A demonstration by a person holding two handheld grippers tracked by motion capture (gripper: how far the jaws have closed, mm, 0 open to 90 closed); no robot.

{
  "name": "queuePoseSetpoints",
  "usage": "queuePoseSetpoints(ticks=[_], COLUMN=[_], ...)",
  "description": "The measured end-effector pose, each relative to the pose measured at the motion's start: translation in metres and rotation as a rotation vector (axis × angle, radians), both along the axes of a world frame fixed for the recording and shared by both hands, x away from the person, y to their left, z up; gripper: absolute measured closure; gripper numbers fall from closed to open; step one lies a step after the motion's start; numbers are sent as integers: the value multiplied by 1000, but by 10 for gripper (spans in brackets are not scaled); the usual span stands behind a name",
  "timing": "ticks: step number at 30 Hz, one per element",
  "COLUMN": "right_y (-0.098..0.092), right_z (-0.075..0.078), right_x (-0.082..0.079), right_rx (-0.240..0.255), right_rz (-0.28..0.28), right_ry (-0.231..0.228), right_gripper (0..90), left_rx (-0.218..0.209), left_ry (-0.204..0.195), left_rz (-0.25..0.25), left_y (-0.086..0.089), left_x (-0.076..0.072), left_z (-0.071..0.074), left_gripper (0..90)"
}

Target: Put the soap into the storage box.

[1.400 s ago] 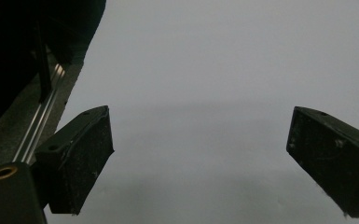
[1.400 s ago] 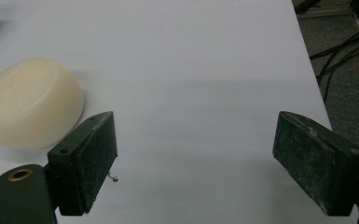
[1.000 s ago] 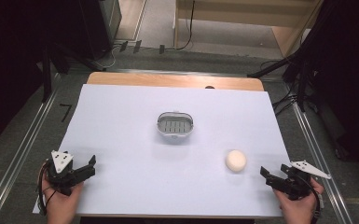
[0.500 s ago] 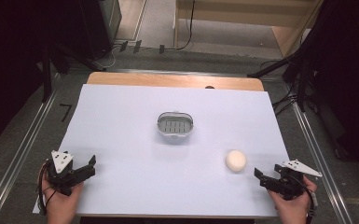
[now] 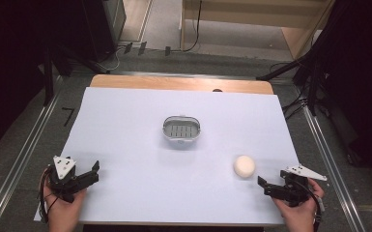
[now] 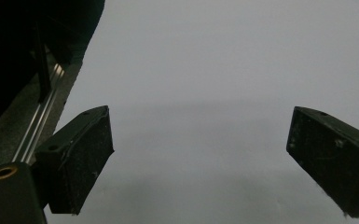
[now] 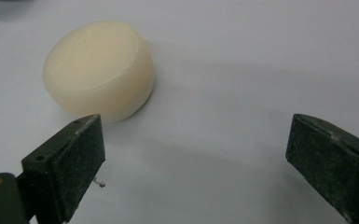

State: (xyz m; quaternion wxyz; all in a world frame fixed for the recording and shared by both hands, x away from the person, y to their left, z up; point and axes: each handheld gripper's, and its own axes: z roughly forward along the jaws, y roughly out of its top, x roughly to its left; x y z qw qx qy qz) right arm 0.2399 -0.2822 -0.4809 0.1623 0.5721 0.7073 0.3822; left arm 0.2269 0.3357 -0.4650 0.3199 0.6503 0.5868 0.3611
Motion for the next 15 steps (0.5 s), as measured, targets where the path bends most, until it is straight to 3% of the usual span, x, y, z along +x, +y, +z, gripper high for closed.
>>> queuePoseSetpoints(ticks=[4, 15], right_y=[4, 9], right_z=[-1, 0], right_x=[1, 0], right_rx=[-20, -15], right_rz=[21, 34], right_ry=[6, 12], right_gripper=[26, 14], left_rx=[2, 2], left_ry=[2, 2], left_rz=[-1, 1], left_y=[0, 0], left_x=[0, 0], left_z=[0, 0], left_gripper=[77, 77])
